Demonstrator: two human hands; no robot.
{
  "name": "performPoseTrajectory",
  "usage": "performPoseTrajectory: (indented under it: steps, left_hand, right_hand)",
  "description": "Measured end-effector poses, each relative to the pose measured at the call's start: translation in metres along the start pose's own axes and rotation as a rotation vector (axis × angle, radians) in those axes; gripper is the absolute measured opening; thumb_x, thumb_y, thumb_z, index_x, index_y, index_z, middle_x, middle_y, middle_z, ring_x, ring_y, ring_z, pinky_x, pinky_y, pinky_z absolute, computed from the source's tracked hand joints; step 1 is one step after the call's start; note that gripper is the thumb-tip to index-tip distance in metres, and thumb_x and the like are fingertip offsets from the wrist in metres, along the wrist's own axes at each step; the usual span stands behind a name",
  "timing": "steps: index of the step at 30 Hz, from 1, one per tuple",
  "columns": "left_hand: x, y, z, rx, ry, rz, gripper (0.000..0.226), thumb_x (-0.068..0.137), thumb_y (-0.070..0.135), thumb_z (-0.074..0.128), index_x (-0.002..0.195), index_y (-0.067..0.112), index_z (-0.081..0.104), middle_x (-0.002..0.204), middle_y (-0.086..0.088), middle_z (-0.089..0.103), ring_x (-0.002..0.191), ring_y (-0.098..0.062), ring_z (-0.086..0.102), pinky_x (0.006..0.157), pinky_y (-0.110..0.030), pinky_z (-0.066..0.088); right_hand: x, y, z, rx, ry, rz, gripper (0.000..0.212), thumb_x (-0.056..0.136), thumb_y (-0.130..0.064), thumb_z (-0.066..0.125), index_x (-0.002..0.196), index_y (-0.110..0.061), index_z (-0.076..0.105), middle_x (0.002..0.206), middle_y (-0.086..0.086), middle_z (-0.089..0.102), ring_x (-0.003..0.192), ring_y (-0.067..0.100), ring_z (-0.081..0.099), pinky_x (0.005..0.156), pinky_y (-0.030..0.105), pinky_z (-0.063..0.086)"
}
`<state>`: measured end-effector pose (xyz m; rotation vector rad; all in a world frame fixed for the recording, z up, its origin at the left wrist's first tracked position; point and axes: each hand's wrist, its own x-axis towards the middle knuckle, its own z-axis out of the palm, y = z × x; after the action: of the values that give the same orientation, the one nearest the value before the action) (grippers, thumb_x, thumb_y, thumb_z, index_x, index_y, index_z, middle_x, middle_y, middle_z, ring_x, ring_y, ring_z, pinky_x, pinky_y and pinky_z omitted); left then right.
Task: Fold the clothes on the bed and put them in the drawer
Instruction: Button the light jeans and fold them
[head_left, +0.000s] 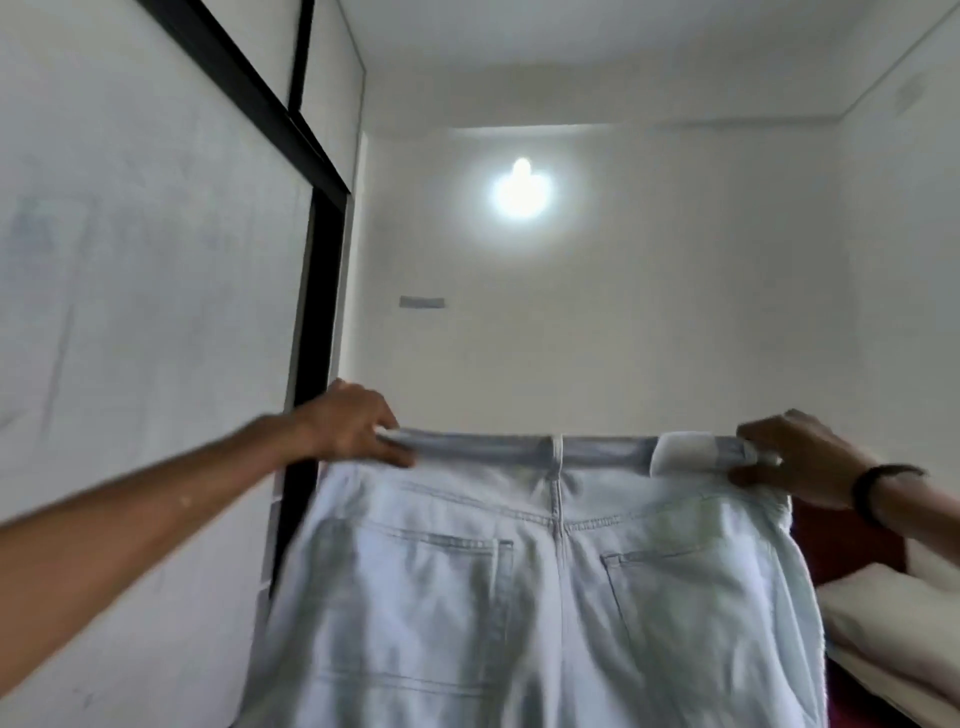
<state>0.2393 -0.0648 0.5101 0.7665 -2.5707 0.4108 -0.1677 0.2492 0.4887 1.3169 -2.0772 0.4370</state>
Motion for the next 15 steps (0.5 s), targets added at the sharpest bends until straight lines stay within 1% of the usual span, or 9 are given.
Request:
performPoseTrajectory:
  steps: [1,3,5,6,7,9,11,13,15]
  left_hand:
    - [0.02,0.011,0.009,0.131,-0.008,0.007,0.064,0.085,0.078,0.057,0.078,0.015,0.067,0.082,-0.004,0.067,0.086,-0.013,0.066,0.091,-0.034,0.034]
    - [0.059,0.026,0.011,0.356,0.09,0.005,0.048,0.097,0.061,0.056,0.072,0.02,0.059,0.082,0.006,0.061,0.098,-0.018,0.064,0.09,-0.039,0.025]
    - [0.09,0.037,-0.009,0.523,0.328,0.001,0.021,0.097,0.03,0.06,0.076,0.025,0.057,0.093,0.008,0.06,0.108,-0.019,0.06,0.089,-0.039,0.026]
    - [0.099,0.042,-0.024,0.572,0.444,-0.014,0.01,0.093,0.023,0.061,0.084,0.026,0.064,0.1,0.007,0.061,0.11,-0.02,0.058,0.089,-0.039,0.028]
    - [0.104,0.051,-0.038,0.574,0.54,-0.042,0.008,0.088,0.019,0.063,0.088,0.026,0.069,0.104,0.004,0.06,0.11,-0.021,0.056,0.09,-0.04,0.03]
    - [0.101,0.062,-0.051,0.524,0.684,-0.091,0.019,0.073,0.014,0.068,0.087,0.026,0.071,0.103,0.001,0.057,0.106,-0.024,0.054,0.09,-0.042,0.03]
    - [0.085,0.065,-0.036,0.463,0.767,-0.104,0.026,0.063,0.012,0.07,0.085,0.027,0.072,0.1,-0.002,0.055,0.1,-0.026,0.054,0.09,-0.045,0.03]
    - [0.054,0.07,0.012,0.351,0.863,-0.001,0.037,0.059,0.005,0.07,0.09,0.026,0.073,0.09,-0.004,0.055,0.09,-0.031,0.056,0.087,-0.048,0.035]
    - [-0.002,0.086,0.1,0.294,0.803,0.091,0.052,0.06,0.003,0.065,0.104,0.03,0.073,0.086,-0.001,0.055,0.084,-0.031,0.057,0.082,-0.047,0.036]
  right_hand:
    - [0.01,0.007,0.015,-0.068,0.038,0.078,0.041,0.081,-0.057,0.074,0.068,-0.03,0.046,0.082,-0.008,0.06,0.098,0.022,0.055,0.068,0.033,0.043]
    - [0.035,0.023,0.023,-0.097,0.159,0.251,0.038,0.084,-0.038,0.076,0.067,-0.03,0.043,0.096,0.001,0.064,0.113,0.031,0.054,0.07,0.033,0.044]
    - [0.059,0.038,0.009,-0.086,0.312,0.302,0.027,0.084,-0.024,0.075,0.067,-0.025,0.055,0.096,0.013,0.065,0.107,0.04,0.06,0.072,0.039,0.052]
    - [0.067,0.045,-0.003,-0.076,0.398,0.337,0.016,0.084,-0.017,0.073,0.072,-0.019,0.064,0.092,0.018,0.063,0.098,0.043,0.063,0.073,0.044,0.056]
    - [0.07,0.053,-0.015,-0.069,0.493,0.358,0.007,0.085,-0.011,0.068,0.078,-0.012,0.07,0.09,0.019,0.06,0.09,0.045,0.064,0.071,0.047,0.057]
    - [0.067,0.061,-0.025,-0.072,0.63,0.352,0.019,0.084,-0.006,0.06,0.093,-0.014,0.075,0.09,0.016,0.055,0.079,0.044,0.065,0.067,0.046,0.058]
    - [0.046,0.058,-0.02,-0.041,0.671,0.311,0.029,0.083,-0.003,0.059,0.103,-0.017,0.075,0.098,0.016,0.059,0.084,0.044,0.065,0.069,0.045,0.057]
    - [0.004,0.053,0.007,-0.033,0.646,0.258,0.034,0.08,0.004,0.062,0.105,-0.014,0.076,0.104,0.017,0.064,0.089,0.044,0.067,0.075,0.046,0.057]
    - [-0.07,0.055,0.054,-0.049,0.54,0.206,0.033,0.073,0.01,0.068,0.094,-0.013,0.077,0.101,0.014,0.068,0.088,0.04,0.07,0.077,0.045,0.058]
